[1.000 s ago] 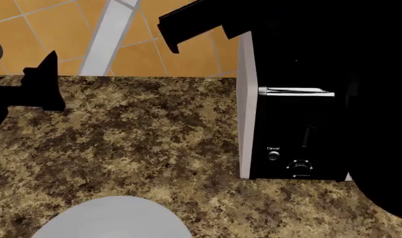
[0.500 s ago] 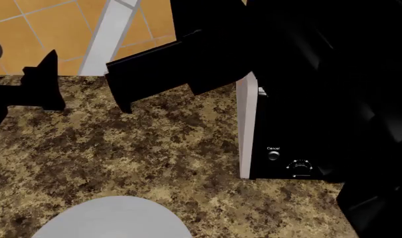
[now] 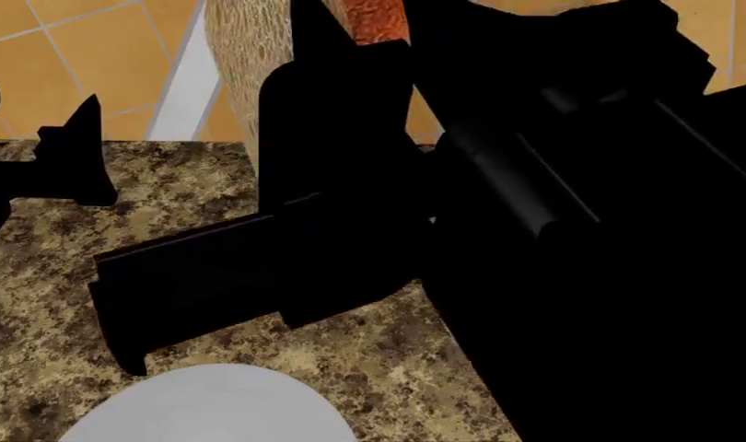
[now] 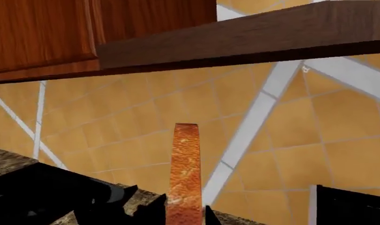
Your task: Place the toasted item on a plate.
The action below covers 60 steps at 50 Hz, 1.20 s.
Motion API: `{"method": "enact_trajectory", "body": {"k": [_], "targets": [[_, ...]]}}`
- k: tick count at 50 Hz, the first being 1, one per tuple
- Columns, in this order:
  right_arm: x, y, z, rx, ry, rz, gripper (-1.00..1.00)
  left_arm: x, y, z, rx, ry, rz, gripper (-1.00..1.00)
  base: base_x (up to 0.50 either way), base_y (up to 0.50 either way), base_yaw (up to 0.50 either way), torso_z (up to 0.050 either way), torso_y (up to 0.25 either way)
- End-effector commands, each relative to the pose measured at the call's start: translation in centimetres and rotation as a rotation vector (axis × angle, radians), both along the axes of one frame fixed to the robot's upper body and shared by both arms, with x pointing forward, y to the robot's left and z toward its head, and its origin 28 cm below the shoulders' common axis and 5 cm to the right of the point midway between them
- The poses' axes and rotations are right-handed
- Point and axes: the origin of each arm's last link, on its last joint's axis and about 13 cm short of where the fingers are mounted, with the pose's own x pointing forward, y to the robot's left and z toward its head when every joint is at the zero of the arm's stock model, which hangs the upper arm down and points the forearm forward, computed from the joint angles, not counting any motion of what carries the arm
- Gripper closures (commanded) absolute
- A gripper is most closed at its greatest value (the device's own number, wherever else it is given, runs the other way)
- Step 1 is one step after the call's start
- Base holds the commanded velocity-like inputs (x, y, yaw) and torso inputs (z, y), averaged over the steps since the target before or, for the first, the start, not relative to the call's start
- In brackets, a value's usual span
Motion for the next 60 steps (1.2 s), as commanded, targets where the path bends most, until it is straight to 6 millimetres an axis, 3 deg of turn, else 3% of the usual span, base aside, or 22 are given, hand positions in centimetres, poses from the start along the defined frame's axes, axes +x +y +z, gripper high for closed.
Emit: {"method": "enact_trajectory", "body": {"k": [1,16,24,31,39,46,60], "targets": [[-1.5,0.2,-0.4,0.017,0.084,0.023,1.0,0.0,0.0,-0.2,-0.004,0.001,0.005,-1.0,0.0,0.0,0.0,0.0,0.0],[-3.0,0.4,-1.5,-0.058,0.25,0.054,1.0,0.0,-0.1,-0.3,-0.007,0.003,0.001,-1.0,0.0,0.0,0.0,0.0,0.0],[-3.2,0.5,-2.2,-0.016,0.296,0.08,1.0,-0.2,0.1,-0.1,-0.005,-0.001,0.005,-1.0,0.0,0.0,0.0,0.0,0.0],[-2.1,0.4,-2.5,0.18,0.355,0.058,1.0,-0.3,-0.3,-0.2,-0.009,0.0,-0.003,-1.0,0.0,0.0,0.0,0.0,0.0],[-1.5,1.3,-5.2,0.355,0.439,0.053,1.0,-0.3,-0.1,-0.3,-0.022,0.006,0.003,-1.0,0.0,0.0,0.0,0.0,0.0],[-0.8,1.7,-8.0,0.345,0.584,0.106,1.0,-0.3,0.1,-0.8,-0.023,0.013,0.012,-1.0,0.0,0.0,0.0,0.0,0.0],[-0.9,2.2,-9.1,0.305,0.617,0.125,1.0,-0.4,0.2,-1.0,-0.027,0.016,0.015,-1.0,0.0,0.0,0.0,0.0,0.0]]}}
